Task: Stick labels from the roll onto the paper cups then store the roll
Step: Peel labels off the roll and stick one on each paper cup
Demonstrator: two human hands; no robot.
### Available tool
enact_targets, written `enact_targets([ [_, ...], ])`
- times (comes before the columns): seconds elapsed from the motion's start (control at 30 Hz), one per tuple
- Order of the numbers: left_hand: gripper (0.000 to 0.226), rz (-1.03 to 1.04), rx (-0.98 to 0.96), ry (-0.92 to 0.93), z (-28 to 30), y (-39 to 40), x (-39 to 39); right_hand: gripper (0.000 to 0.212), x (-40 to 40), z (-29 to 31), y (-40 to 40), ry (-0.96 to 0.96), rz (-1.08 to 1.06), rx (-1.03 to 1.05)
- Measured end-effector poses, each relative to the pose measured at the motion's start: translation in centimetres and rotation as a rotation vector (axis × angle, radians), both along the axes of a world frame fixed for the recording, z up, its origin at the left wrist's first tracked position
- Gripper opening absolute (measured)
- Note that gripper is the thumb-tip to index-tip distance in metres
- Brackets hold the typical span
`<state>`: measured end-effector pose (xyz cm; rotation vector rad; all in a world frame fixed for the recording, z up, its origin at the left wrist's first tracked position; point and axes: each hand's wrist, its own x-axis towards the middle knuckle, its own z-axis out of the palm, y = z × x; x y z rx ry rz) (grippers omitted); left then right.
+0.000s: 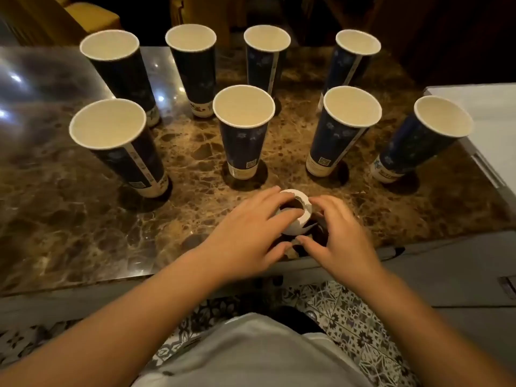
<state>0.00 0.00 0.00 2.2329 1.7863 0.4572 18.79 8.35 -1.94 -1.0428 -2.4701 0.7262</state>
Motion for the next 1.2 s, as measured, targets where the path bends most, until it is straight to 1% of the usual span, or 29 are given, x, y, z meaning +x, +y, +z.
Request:
enact_targets([
  [0.03,0.055,-0.03,0.034,0.066,-0.6,0.4,0.2,0.062,-0.1,-0.4,0.0,0.041,-0.058,-0.06],
  [0.07,0.051,-0.045,0.035,0.085,-0.8,0.8,0.4,0.057,-0.2,-0.4,-0.1,0.076,-0.116,-0.121],
  [0.13,0.045,-0.058,0.017,0.119,-1.4,1.2,0.8,0.047,-0.4,-0.9,-0.3,0.096,-0.177,-0.17],
  [0.23,0.042,-0.019,0.002,0.067,-2.2,1.3,0.9,0.029,0.0,-1.1,0.3,0.118,-0.102,-0.16],
  [0.3,0.043,0.016,-0.009,0.064,-2.0,1.4,1.1,0.023,0.4,-0.7,1.0,0.161,-0.044,-0.233],
  [0.37,0.04,0.073,0.001,0.053,-1.9,1.4,1.4,0.021,0.6,-0.4,1.7,0.238,-0.031,-0.406],
  [0.43,0.032,0.16,0.013,-0.034,-1.9,1.6,1.8,0.022,0.8,-0.3,2.3,0.339,0.013,-0.559],
  [0.47,0.029,0.189,0.005,-0.094,-1.8,1.6,2.0,0.024,0.9,-0.2,2.6,0.375,0.045,-0.593],
  [0.53,0.024,0.218,-0.001,-0.201,-1.6,1.7,2.2,0.029,1.0,0.1,3.4,0.423,0.086,-0.605],
  [0.63,0.008,0.255,-0.031,-0.246,-0.7,1.9,2.5,0.028,1.2,0.5,4.0,0.474,0.118,-0.609],
  [0.7,0.005,0.27,-0.034,-0.26,-0.4,1.9,2.4,0.027,1.0,0.7,4.3,0.5,0.109,-0.609],
  [0.77,0.009,0.283,-0.028,-0.286,-0.2,1.8,2.3,0.026,0.7,0.9,4.6,0.526,0.096,-0.614],
  [0.83,0.007,0.326,-0.062,-0.355,0.1,1.8,2.3,0.027,0.2,1.2,4.9,0.564,0.062,-0.613],
  [0.93,0.009,0.416,-0.114,-0.539,0.7,2.0,2.3,0.029,-0.6,1.4,5.0,0.563,0.004,-0.514],
  [0.97,0.01,0.436,-0.118,-0.607,0.9,2.1,2.3,0.029,-0.8,1.4,5.0,0.536,-0.017,-0.432],
  [1.03,0.012,0.469,-0.126,-0.745,1.0,2.3,2.2,0.026,-0.9,1.6,4.9,0.47,-0.031,-0.185],
  [1.07,0.012,0.485,-0.129,-0.802,0.9,2.4,2.1,0.022,-0.8,1.7,4.8,0.448,0.005,-0.048],
  [1.13,0.012,0.505,-0.127,-0.867,0.8,2.3,1.8,0.015,-0.4,1.7,4.6,0.385,0.162,0.165],
  [1.2,0.013,0.49,-0.136,-0.895,0.7,2.4,1.6,0.017,-0.4,1.6,4.4,0.282,0.268,0.24],
])
